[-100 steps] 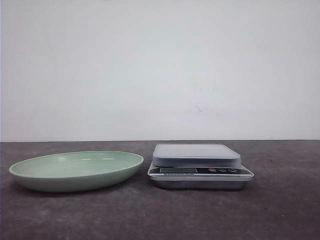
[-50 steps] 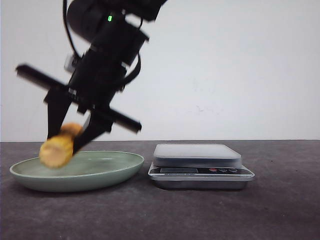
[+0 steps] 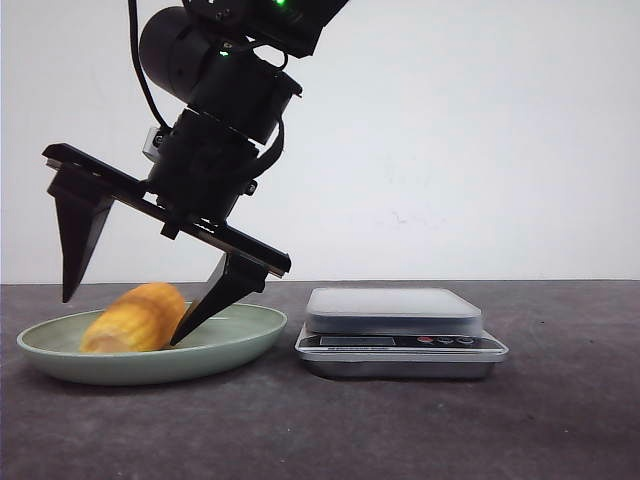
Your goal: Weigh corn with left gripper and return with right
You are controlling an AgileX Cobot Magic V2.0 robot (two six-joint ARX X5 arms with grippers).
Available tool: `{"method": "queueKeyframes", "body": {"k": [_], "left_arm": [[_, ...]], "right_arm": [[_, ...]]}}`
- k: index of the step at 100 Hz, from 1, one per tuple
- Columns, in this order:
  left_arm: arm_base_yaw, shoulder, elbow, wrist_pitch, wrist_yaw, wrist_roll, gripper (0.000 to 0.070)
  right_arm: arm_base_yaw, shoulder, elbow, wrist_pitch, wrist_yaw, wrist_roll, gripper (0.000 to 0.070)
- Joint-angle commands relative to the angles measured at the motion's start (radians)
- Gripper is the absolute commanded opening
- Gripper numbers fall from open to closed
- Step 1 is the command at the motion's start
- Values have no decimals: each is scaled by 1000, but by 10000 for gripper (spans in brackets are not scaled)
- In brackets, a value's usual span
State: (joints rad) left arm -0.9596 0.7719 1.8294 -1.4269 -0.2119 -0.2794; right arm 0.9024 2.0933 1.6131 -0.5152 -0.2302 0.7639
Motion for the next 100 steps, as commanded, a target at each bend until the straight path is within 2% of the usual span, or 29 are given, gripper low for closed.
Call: {"method": "queueKeyframes", "body": {"k": [1, 9, 19, 25, 31, 40, 41, 57, 63, 73, 78, 87, 100], "left_arm": [[-8, 6, 21, -44, -5, 12, 1], [-8, 6, 21, -44, -5, 12, 1], [-8, 6, 21, -44, -5, 10, 1], [-8, 6, 21, -44, -5, 10, 1], [-8, 6, 21, -44, -5, 10, 1], [-8, 5, 21, -44, -5, 9, 1], [-8, 5, 21, -44, -6, 8, 1], [-8, 5, 19, -44, -22, 1, 2], [-8, 5, 17, -44, -55, 2, 2], [-8, 5, 16, -44, -103, 2, 1], [-8, 5, 16, -44, -111, 2, 2], [-8, 5, 12, -44, -110, -3, 2], [-8, 5, 0, -44, -110, -21, 2]], "right_arm": [[10, -18, 40, 9, 28, -43, 570], [-2, -67, 76, -6, 83, -111, 570], [-10, -148, 146, -68, 193, -209, 565], [-8, -209, 178, -105, 267, -299, 521], [11, -284, 187, -127, 343, -404, 380], [65, -400, 187, -163, 470, -533, 11], [73, -413, 187, -167, 484, -546, 0], [225, -604, 186, -190, 684, -673, 10], [295, -666, 186, -182, 779, -689, 10], [415, -750, 171, -149, 995, -694, 10], [467, -789, 149, -138, 1061, -694, 10], [526, -866, 78, -137, 1069, -711, 10], [572, -947, -31, -137, 1041, -813, 10]]}}
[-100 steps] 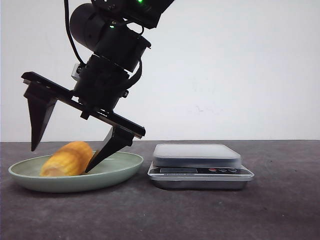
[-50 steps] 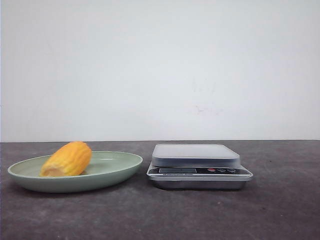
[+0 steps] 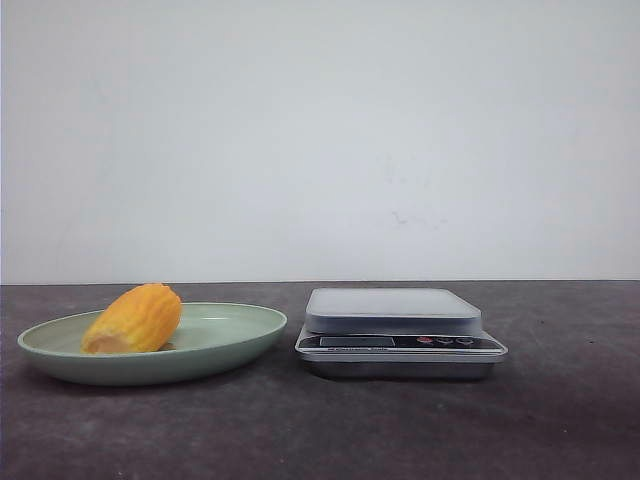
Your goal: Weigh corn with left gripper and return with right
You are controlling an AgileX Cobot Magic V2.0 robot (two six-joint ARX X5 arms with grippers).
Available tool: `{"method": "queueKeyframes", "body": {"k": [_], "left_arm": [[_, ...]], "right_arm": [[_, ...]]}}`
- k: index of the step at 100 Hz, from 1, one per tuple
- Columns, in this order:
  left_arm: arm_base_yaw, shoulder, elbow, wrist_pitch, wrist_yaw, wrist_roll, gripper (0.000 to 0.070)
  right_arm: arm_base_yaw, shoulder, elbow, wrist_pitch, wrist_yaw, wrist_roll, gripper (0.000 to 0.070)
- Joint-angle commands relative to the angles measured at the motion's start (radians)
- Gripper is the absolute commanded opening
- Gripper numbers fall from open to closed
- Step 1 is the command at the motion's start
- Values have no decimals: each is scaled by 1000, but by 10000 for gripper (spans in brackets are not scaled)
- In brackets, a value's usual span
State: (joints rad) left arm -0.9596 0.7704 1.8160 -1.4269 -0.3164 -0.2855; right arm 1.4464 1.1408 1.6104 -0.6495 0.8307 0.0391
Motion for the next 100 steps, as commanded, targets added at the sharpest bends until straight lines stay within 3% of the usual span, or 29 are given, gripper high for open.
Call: {"method": "queueKeyframes", "body": {"k": [1, 10, 84, 100], "left_arm": [[-8, 6, 13, -44, -5, -15, 1], [-8, 7, 13, -44, -5, -16, 1], [-8, 7, 14, -44, -5, -21, 1], [-8, 7, 14, -44, -5, -21, 1]], "right_arm": [[31, 2, -33, -3, -24, -97, 10], [43, -13, -50, -13, -57, -134, 10], [43, -13, -50, -12, -51, -132, 10], [-27, -22, -50, -62, -38, -98, 10]]}}
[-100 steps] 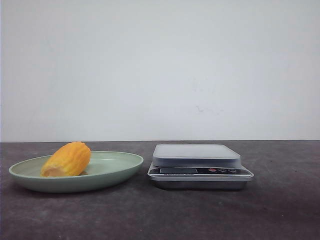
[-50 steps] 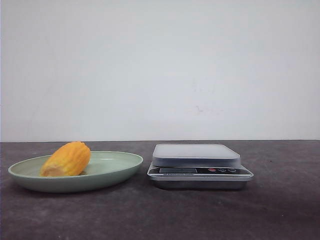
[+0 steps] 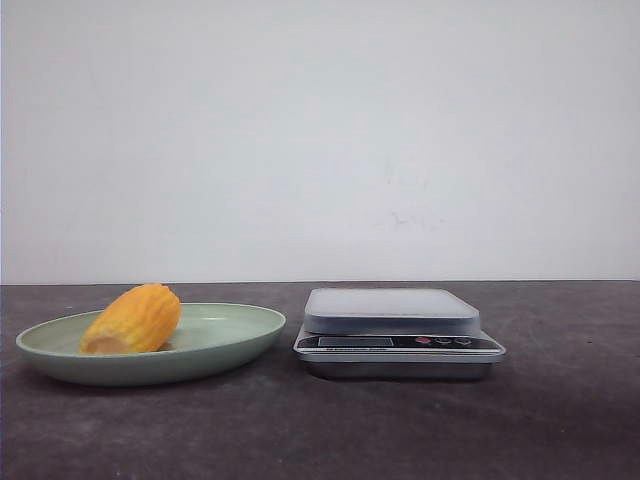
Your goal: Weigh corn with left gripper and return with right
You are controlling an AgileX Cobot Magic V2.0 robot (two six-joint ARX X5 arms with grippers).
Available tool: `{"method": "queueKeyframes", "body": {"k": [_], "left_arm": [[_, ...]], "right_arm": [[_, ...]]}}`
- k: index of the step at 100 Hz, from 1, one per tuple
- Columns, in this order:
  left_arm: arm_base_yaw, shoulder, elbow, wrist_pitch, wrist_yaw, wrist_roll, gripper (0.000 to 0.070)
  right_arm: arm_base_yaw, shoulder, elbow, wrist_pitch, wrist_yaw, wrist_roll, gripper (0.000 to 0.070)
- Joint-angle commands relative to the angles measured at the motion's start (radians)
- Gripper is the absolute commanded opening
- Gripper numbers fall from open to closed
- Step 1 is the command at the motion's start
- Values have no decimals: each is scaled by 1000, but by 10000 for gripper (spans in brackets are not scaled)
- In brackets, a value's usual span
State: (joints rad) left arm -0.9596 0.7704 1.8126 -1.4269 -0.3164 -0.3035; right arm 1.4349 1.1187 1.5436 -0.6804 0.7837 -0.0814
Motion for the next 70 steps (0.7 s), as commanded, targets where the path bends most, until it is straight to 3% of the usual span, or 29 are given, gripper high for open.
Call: {"method": "queueKeyframes", "body": {"k": [1, 11, 25, 38, 46, 60, 70], "left_arm": [[-8, 7, 18, -44, -5, -3, 1], [-8, 7, 18, -44, -5, -3, 1], [-8, 7, 18, -44, -5, -3, 1], [-8, 7, 18, -44, -5, -3, 1], [-8, 7, 18, -44, -5, -3, 1], [-8, 7, 18, -44, -5, -3, 1], [-8, 7, 18, -44, -5, -3, 1]], "right_arm": [[-23, 0, 17, -40, 7, 24, 10], [-119, -4, 14, -127, -65, 26, 10], [-315, -16, -21, -134, -256, 23, 10], [-495, -73, -171, 53, -609, -66, 10], [-577, -142, -330, 256, -735, -82, 10], [-687, -306, -635, 567, -795, 19, 10], [-796, -454, -815, 613, -795, 78, 10]]}}
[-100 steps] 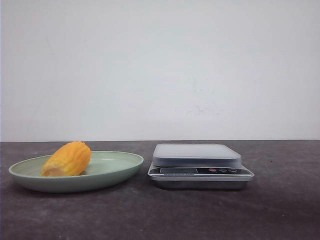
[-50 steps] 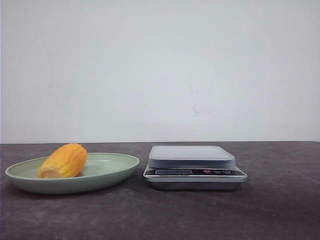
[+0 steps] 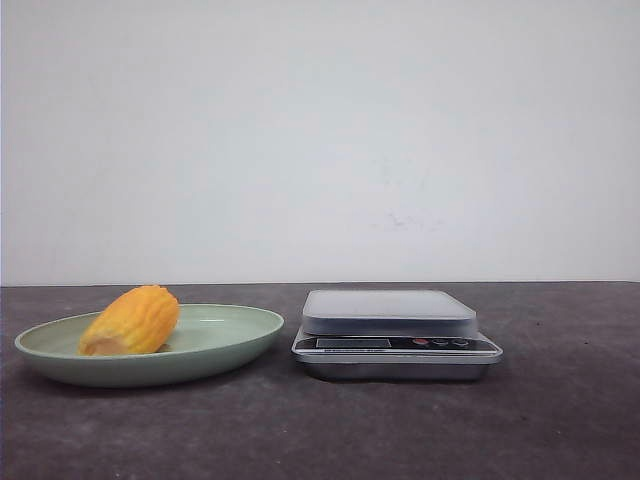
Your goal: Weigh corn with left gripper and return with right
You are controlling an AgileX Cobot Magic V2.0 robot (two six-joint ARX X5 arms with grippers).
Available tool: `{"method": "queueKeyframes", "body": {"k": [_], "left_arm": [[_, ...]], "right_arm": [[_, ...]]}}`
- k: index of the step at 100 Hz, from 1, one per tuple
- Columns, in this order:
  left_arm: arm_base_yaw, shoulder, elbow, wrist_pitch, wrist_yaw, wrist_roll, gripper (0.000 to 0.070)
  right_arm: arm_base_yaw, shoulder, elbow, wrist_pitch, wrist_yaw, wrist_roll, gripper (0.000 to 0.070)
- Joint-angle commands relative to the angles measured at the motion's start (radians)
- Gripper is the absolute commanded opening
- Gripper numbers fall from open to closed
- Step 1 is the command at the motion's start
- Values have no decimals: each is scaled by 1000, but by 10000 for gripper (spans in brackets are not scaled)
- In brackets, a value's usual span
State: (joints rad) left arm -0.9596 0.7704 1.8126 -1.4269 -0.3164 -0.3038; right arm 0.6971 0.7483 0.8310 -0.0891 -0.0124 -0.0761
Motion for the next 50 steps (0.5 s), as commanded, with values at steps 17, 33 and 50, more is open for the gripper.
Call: {"method": "queueKeyframes", "body": {"k": [17, 33, 50], "left_arm": [[-8, 7, 18, -44, -5, -3, 1], [-8, 7, 18, -44, -5, -3, 1], [-8, 7, 18, -44, -5, -3, 1]], "right_arm": [[-301, -377, -355, -25, 2, 69, 10], [-497, -628, -534, -39, 5, 102, 10], [-635, -724, -679, -23, 11, 186, 10]]}}
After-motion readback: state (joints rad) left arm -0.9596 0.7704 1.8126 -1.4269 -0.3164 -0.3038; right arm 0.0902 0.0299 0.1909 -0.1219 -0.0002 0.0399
